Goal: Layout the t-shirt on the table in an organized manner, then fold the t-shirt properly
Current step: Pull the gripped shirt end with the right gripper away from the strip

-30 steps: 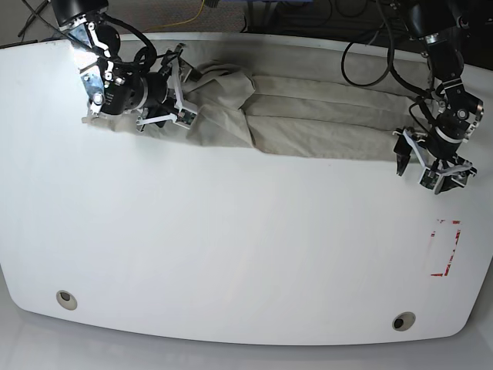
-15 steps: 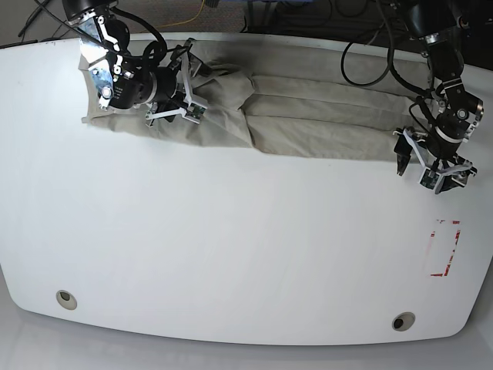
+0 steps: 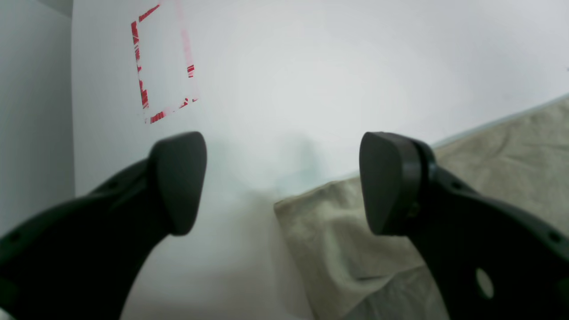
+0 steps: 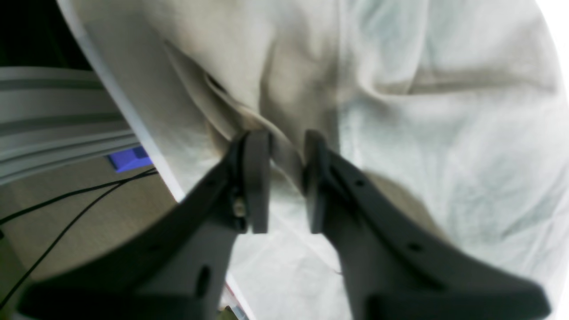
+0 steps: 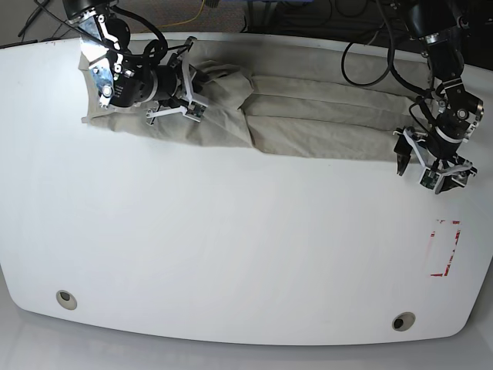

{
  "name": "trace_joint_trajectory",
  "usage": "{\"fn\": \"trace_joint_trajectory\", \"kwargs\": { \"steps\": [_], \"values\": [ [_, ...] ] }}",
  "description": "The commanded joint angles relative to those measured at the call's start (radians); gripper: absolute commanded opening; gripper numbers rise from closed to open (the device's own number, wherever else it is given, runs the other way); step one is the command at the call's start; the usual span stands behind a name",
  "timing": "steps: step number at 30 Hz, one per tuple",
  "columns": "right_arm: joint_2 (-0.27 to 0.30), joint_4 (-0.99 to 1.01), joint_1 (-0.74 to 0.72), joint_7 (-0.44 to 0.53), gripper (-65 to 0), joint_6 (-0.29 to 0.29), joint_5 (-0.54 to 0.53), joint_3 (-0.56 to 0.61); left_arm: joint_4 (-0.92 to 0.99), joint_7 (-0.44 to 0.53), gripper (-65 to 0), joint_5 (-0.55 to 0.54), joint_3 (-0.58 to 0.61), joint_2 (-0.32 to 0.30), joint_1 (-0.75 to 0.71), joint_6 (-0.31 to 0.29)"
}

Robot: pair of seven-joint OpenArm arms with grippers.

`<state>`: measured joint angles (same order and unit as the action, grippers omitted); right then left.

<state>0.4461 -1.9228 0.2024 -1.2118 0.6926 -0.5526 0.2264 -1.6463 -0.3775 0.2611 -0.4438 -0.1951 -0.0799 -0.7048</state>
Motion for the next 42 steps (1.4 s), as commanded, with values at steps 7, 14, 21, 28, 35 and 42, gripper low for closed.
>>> {"fn": "trace_joint_trajectory", "kwargs": {
  "steps": [7, 14, 21, 28, 35, 42],
  "values": [
    [0.010, -0.036, 0.019, 0.000, -63.9, 0.006, -0.013, -0.006, -0.015, 0.018, -13.8, -0.015, -0.002, -0.016, 0.016, 0.007],
    [0.012, -0.071, 0.050, -0.029, -64.1, 0.006, -0.014, -0.006, -0.015, 0.018, -13.8, -0.015, -0.002, -0.016, 0.016, 0.007],
    [0.030, -0.071, 0.047, -0.101, -64.1, 0.006, -0.114, -0.011, -0.005, 0.019, -13.8, -0.015, -0.002, -0.016, 0.016, 0.007],
    [0.116, -0.071, 0.036, -0.101, -64.0, 0.006, -0.286, -0.012, 0.013, 0.064, -13.8, -0.015, -0.002, -0.017, 0.016, 0.007],
    [0.178, -0.070, 0.024, -0.101, -64.0, 0.006, -0.355, -0.012, 0.028, 0.087, -13.8, -0.013, -0.002, -0.017, 0.013, 0.007],
    [0.207, -0.070, 0.029, -0.102, -64.0, 0.006, -0.358, -0.008, 0.028, 0.087, -13.8, -0.013, -0.002, -0.017, 0.015, 0.007]
  ]
}}
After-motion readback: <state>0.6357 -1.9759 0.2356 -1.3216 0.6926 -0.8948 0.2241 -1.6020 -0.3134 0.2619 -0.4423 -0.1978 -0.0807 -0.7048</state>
